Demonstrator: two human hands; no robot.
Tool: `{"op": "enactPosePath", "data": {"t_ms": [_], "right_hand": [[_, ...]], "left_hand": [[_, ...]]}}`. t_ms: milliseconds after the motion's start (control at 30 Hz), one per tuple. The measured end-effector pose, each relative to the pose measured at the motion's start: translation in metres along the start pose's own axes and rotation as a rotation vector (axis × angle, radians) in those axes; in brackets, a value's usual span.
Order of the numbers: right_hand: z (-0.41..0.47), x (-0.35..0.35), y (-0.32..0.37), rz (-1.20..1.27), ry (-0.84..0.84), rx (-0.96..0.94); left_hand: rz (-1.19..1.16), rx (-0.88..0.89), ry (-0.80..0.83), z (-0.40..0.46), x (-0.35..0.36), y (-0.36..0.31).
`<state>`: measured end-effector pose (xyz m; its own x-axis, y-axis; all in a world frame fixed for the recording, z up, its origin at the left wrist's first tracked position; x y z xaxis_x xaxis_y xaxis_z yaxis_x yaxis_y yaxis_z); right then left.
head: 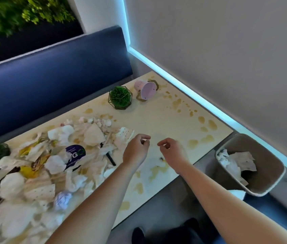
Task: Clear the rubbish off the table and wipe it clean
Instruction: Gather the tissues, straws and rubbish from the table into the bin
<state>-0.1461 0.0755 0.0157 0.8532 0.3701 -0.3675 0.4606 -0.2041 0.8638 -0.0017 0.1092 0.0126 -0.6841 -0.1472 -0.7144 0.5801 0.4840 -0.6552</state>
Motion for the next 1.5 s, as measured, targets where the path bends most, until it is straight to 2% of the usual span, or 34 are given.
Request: {"op": "enactPosePath", "data": {"t_ms": [233, 400, 567, 733, 900, 1100, 1233, 1400, 1500], "right_hand": [[-0.025, 0.079, 0.010, -0.059, 0.142, 0.009], [-0.036, 0.124, 0.003, -0.103, 0.202, 0.016], [-0.046, 0.162, -0.005, -0.273, 0.257, -0.024], [-0.048, 0.182, -0.009, -0.512, 0.257, -0.062], [-0.044, 0.188, -0.014, -0.521, 0.219, -0.071], [-0.043, 0.195, -0.014, -0.611, 0.244, -0.073], [-0.040, 0.197, -0.013, -0.490, 0.243, -0.043], [-0.029, 0.190, -0.002, -0.096, 0.175, 0.060], [-0.021, 0.183, 0.008, 0.030, 0.140, 0.047]], "left_hand": [[0.037, -0.112, -0.062, -0.018, -0.055, 0.080], [0.158, -0.104, -0.124, -0.029, -0.072, 0.130], [0.276, -0.036, -0.040, -0.032, -0.079, 0.162], [0.363, -0.006, 0.157, -0.035, -0.078, 0.172], [0.423, 0.016, 0.204, -0.035, -0.076, 0.174], [0.379, 0.015, 0.207, -0.032, -0.079, 0.175], [0.322, 0.003, 0.163, -0.027, -0.083, 0.175], [0.242, -0.025, 0.035, -0.019, -0.090, 0.171], [0.231, -0.053, 0.013, -0.010, -0.095, 0.170]]}}
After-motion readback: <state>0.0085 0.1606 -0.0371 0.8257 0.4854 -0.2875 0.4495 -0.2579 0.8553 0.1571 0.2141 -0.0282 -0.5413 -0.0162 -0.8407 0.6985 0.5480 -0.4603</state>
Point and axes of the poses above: each hand's wrist, its own z-axis towards the middle knuckle, its own x-axis out of the palm, y = z × x, the point moved 2 cm from there along z, towards the middle knuckle, and after that the axes turned 7 degrees about z, right-handed, at the moved point
